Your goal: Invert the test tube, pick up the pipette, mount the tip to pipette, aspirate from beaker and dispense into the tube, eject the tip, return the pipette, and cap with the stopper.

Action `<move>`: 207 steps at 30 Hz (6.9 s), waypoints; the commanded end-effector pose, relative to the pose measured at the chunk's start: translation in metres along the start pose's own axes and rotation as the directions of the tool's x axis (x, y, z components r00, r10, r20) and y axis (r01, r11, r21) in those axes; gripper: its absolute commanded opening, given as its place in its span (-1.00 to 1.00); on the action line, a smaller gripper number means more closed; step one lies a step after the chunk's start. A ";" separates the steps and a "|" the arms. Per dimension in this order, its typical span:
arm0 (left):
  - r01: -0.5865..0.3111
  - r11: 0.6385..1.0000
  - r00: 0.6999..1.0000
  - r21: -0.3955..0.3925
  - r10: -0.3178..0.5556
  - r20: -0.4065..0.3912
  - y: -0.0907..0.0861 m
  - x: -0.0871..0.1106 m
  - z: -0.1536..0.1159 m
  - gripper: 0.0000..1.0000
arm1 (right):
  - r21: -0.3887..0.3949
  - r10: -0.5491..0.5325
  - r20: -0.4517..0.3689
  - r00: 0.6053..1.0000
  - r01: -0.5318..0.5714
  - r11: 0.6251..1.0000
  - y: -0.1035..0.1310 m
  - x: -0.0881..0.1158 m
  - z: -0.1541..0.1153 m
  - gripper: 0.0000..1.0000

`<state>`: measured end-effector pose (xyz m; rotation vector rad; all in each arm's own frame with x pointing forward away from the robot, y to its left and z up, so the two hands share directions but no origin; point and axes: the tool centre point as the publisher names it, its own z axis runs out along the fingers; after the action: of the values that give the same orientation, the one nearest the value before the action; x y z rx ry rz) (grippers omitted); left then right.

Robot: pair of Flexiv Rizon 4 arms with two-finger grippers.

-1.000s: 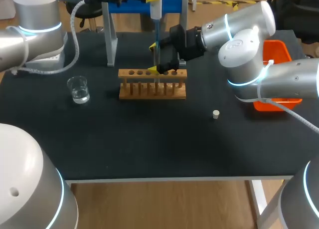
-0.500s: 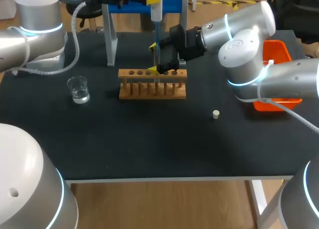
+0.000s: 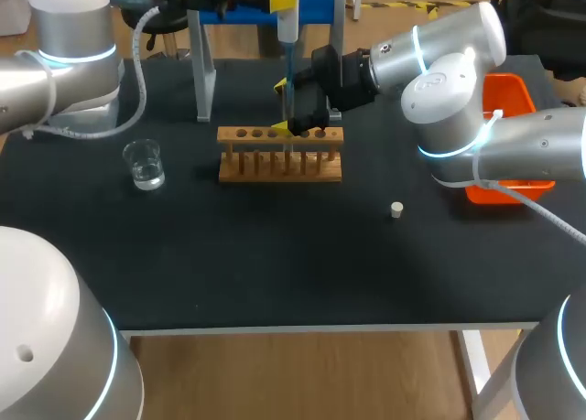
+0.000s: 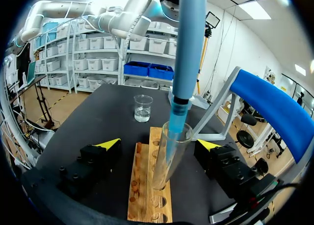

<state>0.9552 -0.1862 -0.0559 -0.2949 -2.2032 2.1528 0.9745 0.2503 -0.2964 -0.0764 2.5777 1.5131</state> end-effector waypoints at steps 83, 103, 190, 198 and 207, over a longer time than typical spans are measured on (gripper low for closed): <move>0.044 0.999 0.999 0.004 -0.044 -0.006 0.023 -0.008 0.000 -1.00 | -0.001 -0.001 -0.001 1.000 0.001 1.000 0.000 0.000 -0.001 1.00; 0.044 0.999 0.999 0.004 -0.044 -0.006 0.023 -0.008 0.000 -1.00 | -0.007 0.002 -0.002 1.000 -0.002 1.000 0.000 0.000 -0.003 1.00; 0.044 0.999 0.999 0.004 -0.044 -0.006 0.023 -0.008 0.000 -1.00 | -0.446 0.133 -0.027 0.991 -0.131 0.885 0.246 -0.013 -0.199 -1.00; 0.044 0.999 0.999 0.004 -0.044 -0.006 0.023 -0.008 0.000 -1.00 | -0.440 0.124 -0.029 0.992 -0.124 0.889 0.254 -0.014 -0.183 -1.00; 0.044 0.999 0.999 0.004 -0.044 -0.006 0.023 -0.008 0.000 -1.00 | -0.427 0.130 -0.027 0.991 -0.130 0.895 0.255 -0.017 -0.169 -1.00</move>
<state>0.9643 -0.1881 -0.0785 -0.2464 -2.1829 2.1316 0.9398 0.2234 0.0076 0.0520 2.2302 2.1054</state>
